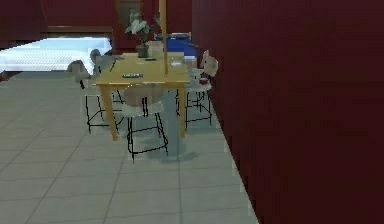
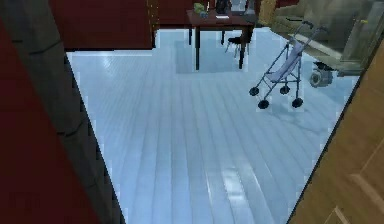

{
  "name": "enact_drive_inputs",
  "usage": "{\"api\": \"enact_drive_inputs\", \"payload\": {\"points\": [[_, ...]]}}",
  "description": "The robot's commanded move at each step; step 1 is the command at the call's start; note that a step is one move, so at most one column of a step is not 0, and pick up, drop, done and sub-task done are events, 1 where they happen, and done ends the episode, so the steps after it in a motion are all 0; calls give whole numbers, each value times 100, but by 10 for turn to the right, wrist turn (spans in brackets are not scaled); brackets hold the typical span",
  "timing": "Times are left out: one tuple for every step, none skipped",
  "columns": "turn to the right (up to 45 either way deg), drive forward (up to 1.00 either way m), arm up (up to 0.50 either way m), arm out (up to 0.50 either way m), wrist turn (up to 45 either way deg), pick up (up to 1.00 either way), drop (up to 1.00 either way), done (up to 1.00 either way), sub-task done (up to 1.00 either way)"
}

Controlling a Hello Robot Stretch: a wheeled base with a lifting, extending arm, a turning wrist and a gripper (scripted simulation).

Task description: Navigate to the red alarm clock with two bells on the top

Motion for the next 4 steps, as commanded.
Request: {"api": "enact_drive_inputs", "payload": {"points": [[0, 100, 0, 0, 0, 0, 0, 0, 0], [60, 0, 0, 0, 0, 0, 0, 0, 0], [0, 20, 0, 0, 0, 0, 0, 0, 0], [0, 0, 0, 0, 0, 0, 0, 100, 0]]}}
